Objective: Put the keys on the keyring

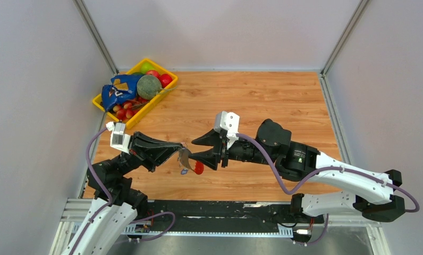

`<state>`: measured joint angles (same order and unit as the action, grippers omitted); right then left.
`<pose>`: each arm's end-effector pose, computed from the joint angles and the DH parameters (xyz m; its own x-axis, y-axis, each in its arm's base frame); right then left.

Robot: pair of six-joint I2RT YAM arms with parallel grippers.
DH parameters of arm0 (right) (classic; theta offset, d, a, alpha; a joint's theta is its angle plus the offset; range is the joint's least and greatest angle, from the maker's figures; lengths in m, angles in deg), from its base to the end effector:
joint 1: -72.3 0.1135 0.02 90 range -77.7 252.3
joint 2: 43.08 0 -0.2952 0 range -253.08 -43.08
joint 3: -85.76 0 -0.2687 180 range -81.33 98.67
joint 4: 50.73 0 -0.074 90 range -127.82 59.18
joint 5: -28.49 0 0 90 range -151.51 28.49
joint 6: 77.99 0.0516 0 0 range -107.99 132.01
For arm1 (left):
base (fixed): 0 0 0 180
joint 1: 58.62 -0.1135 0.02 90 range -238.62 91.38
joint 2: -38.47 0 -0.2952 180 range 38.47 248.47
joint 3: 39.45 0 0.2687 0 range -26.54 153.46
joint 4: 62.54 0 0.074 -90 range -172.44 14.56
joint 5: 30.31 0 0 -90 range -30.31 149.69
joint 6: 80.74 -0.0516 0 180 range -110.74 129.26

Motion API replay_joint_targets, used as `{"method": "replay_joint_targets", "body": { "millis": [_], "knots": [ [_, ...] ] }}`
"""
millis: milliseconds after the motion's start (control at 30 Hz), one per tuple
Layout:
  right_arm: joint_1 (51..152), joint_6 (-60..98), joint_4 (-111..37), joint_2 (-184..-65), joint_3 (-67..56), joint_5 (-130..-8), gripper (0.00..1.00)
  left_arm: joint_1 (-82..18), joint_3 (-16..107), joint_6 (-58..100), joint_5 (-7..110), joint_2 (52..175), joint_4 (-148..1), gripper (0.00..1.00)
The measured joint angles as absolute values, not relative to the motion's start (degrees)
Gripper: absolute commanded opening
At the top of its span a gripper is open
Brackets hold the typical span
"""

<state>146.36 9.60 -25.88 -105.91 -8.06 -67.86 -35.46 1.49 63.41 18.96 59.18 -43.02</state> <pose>0.0651 0.2488 0.4793 0.0343 -0.0322 -0.9989 -0.9854 0.1654 -0.0391 0.0630 -0.0636 0.3831 -0.2711 -0.5521 -0.7885 0.9212 0.0886 -0.3788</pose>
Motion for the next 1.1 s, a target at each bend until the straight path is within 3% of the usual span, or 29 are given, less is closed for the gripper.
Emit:
{"method": "replay_joint_targets", "body": {
  "millis": [367, 900, 1100],
  "knots": [
    [145.71, 9.31, -26.36, -108.77, -6.26, -70.09, 0.43, -35.46, 1.60, 63.41, 17.76, 58.46, -43.02, 0.00],
    [145.60, 9.34, -27.37, -110.41, -6.26, -71.79, 0.25, -35.46, 1.71, 63.38, 17.08, 57.26, -43.04, 0.00],
    [145.60, 9.29, -28.44, -110.54, -6.26, -72.49, 0.06, -35.46, 1.71, 63.36, 16.80, 57.26, -43.06, 0.00]
  ]
}}
